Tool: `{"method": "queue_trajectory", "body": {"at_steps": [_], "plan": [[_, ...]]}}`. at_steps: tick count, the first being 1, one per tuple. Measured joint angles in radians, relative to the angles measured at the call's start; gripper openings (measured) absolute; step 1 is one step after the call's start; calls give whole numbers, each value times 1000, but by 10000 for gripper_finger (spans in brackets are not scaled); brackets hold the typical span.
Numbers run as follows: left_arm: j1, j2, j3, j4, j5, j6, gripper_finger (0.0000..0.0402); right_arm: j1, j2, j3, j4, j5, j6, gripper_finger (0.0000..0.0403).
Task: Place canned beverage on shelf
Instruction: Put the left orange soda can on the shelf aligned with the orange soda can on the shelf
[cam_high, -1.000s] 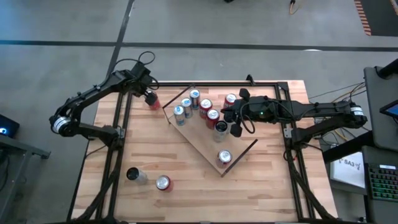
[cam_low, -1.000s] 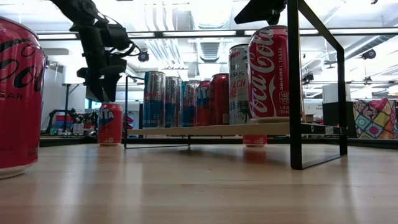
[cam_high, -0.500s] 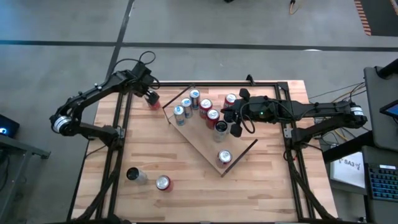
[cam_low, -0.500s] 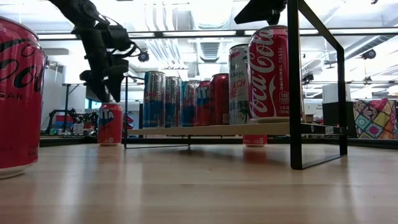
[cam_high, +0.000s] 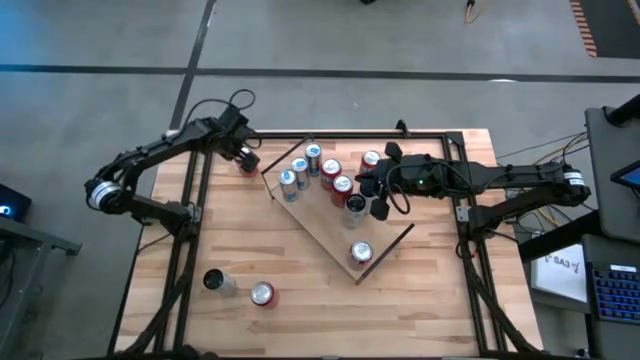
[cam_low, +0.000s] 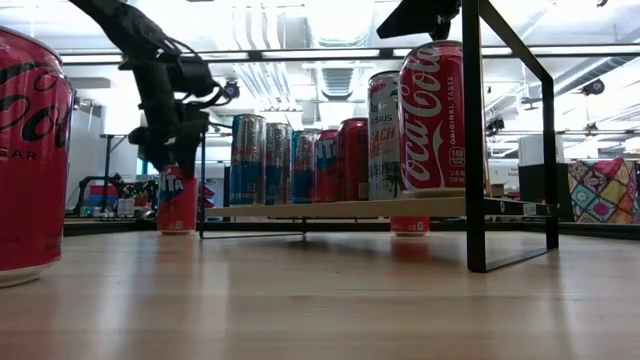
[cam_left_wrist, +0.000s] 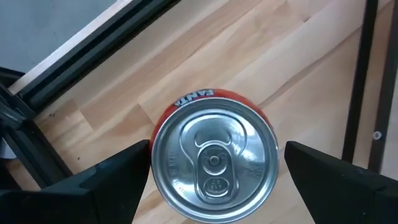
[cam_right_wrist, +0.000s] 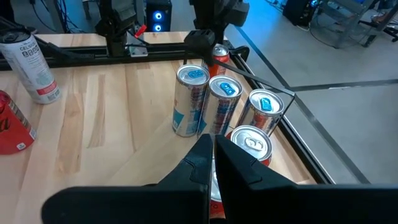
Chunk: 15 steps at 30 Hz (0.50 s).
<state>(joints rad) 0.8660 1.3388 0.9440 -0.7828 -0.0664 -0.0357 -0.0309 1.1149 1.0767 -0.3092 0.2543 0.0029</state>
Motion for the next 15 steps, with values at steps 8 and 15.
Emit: {"method": "queue_trajectory", "body": {"at_steps": [8, 15], "plan": [[-1, -3, -57, 38, -38, -5, 331, 0, 0, 0, 0, 0, 8, 9], [-1, -8, -82, 73, -55, -3, 296, 0, 0, 0, 0, 0, 24, 9]]}}
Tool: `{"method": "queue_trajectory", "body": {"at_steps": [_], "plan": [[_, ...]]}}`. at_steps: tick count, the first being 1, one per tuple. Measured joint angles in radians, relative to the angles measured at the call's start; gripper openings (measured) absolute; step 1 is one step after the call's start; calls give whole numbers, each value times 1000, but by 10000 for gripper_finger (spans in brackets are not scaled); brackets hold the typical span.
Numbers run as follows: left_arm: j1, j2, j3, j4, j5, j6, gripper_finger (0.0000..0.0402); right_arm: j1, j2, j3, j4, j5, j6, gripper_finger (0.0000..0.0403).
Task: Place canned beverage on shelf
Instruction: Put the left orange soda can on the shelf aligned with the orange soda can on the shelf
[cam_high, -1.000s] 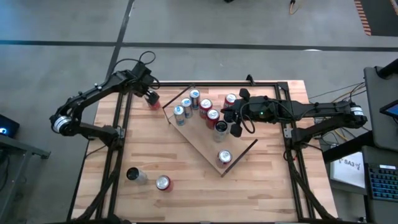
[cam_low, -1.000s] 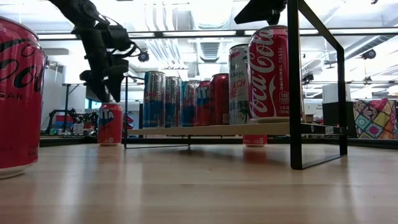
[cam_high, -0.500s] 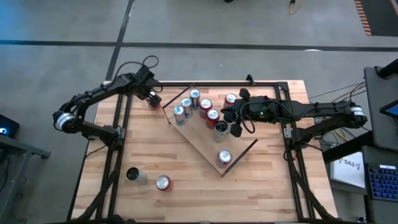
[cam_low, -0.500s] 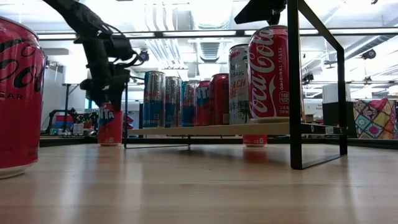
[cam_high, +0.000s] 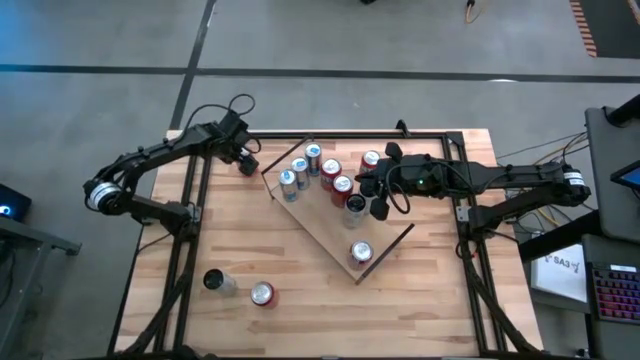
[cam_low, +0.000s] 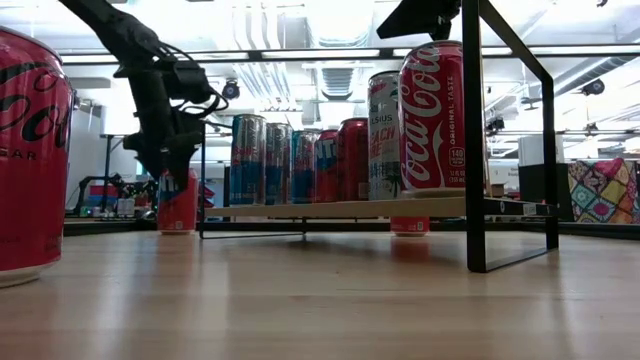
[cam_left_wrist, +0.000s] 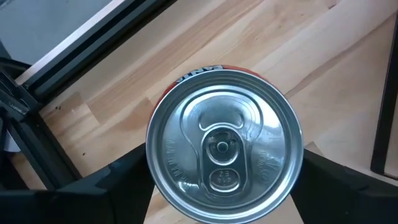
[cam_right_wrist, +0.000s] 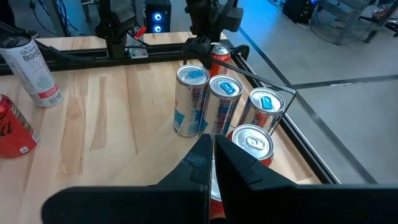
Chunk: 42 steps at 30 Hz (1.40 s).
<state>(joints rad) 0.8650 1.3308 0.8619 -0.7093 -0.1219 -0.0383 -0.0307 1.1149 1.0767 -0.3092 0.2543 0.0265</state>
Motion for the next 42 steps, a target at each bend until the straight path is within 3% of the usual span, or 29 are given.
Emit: {"method": "queue_trajectory", "body": {"at_steps": [14, 29, 35, 42], "plan": [[0, -98, 30, -35, -53, 56, 280, 0, 0, 0, 0, 0, 0, 9], [-29, -337, 273, -93, -103, 85, 279, 0, 0, 0, 0, 0, 0, 9], [-180, -415, 350, -100, -48, 67, 279, 0, 0, 0, 0, 0, 0, 9], [-531, -420, 457, -50, -54, -11, 279, 0, 0, 0, 4, 0, 7, 9]]}}
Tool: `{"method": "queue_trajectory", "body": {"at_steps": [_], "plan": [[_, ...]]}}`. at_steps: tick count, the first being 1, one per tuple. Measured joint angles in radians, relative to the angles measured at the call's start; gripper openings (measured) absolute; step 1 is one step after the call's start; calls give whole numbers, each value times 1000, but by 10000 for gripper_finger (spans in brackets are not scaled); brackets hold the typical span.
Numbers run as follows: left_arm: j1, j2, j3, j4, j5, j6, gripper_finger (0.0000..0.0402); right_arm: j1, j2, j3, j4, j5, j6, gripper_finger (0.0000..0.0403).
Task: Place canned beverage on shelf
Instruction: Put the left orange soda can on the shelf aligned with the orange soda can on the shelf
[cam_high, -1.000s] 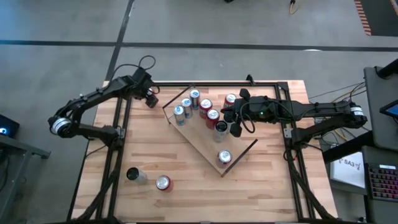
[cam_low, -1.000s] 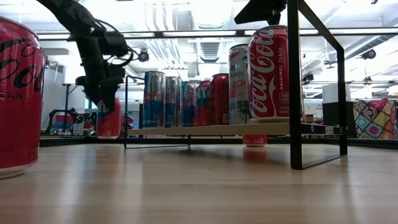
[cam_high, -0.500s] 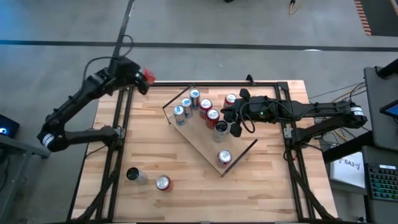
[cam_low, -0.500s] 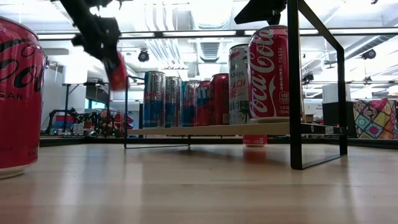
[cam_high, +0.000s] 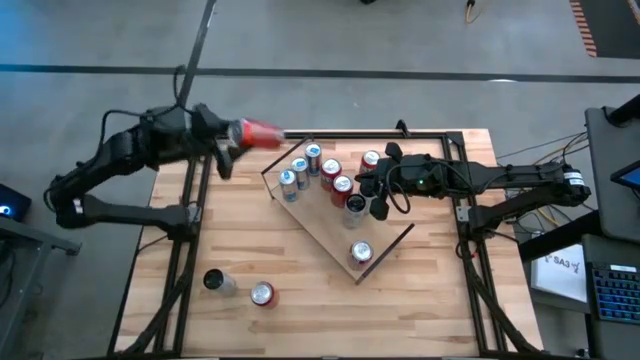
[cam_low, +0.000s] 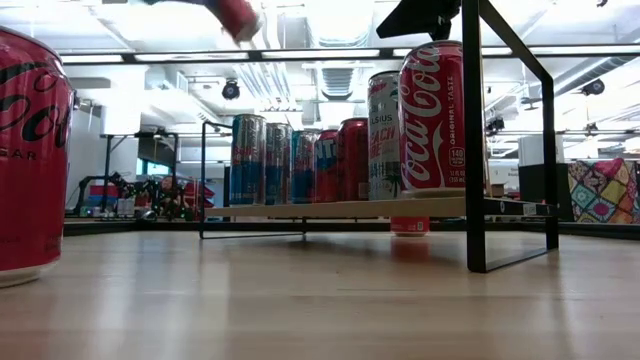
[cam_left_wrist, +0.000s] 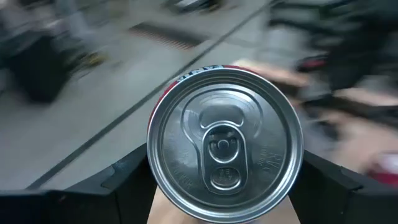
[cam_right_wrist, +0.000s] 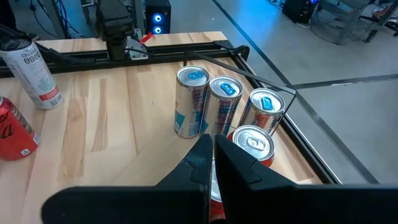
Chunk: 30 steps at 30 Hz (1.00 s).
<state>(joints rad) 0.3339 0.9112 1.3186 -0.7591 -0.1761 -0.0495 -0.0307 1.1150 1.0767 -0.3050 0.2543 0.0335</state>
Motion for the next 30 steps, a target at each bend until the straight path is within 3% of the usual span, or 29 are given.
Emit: {"method": "queue_trajectory", "body": {"at_steps": [3, 9, 12, 17, 27, 30], "plan": [[-171, 26, 13, 68, -25, -20, 279, 0, 0, 0, 0, 0, 6, 9], [-461, 105, 28, 66, -287, -84, 279, 0, 0, 0, 0, -5, 11, 9], [-548, 153, 28, 68, -333, -135, 280, 0, 0, 0, 0, -19, 10, 9], [-603, 230, 29, 16, -333, -237, 280, 0, 0, 0, -1, -27, 26, 9], [-604, 393, 29, -69, -332, -393, 280, 0, 0, 0, -2, -28, 37, 9], [-588, 457, 35, -90, -273, -410, 280, 0, 0, 0, -2, -29, 38, 9]]}}
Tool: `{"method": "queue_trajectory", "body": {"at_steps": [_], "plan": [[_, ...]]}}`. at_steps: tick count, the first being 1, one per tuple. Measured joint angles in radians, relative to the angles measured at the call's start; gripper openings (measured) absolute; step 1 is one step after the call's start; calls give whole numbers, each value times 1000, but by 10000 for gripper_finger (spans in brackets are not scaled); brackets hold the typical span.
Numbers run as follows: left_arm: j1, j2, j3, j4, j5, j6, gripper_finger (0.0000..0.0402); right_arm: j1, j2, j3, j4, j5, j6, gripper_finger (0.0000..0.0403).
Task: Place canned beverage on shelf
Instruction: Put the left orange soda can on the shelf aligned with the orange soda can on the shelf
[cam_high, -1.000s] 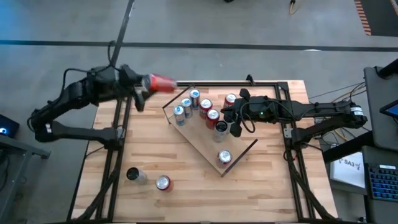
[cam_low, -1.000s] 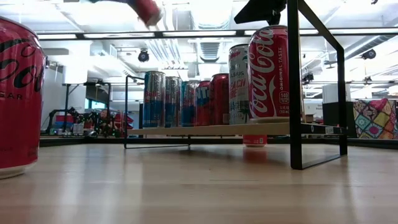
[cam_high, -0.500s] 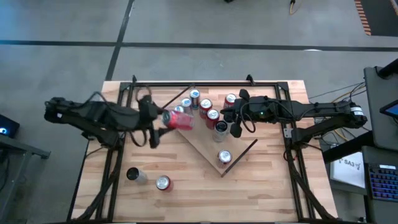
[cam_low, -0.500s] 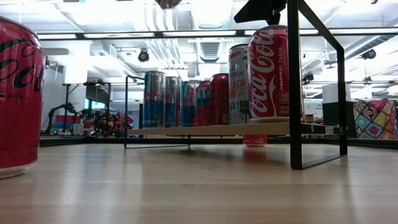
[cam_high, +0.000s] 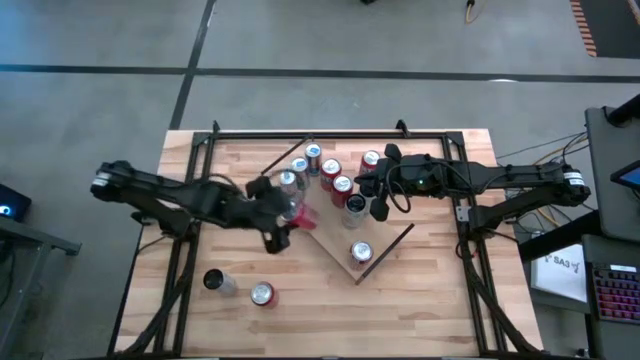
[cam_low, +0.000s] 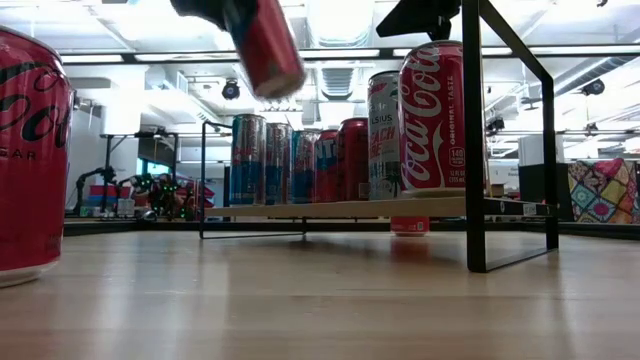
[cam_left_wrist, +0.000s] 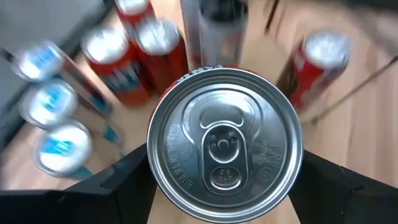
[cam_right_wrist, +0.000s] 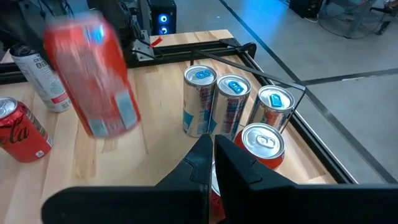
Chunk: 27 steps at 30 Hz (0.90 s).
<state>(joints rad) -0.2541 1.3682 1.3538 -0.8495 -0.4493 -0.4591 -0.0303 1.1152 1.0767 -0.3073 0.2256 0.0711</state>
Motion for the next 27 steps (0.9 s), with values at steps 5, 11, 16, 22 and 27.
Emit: {"method": "queue_trajectory", "body": {"at_steps": [5, 11, 16, 22, 27], "plan": [[32, 106, 32, -52, 20, -32, 280, 0, 0, 0, -3, -1, 9, 9], [79, 224, 99, -105, 29, -51, 280, 0, 0, 0, -12, -1, 10, 9], [112, 290, 138, -142, 64, -21, 280, 0, 0, 0, -31, -1, 8, 9], [157, 329, 130, -138, 74, 7, 280, 0, 0, 0, -64, -1, 6, 9], [187, 357, 124, -121, 77, 46, 280, 0, 0, 0, -64, -1, 6, 9]]}}
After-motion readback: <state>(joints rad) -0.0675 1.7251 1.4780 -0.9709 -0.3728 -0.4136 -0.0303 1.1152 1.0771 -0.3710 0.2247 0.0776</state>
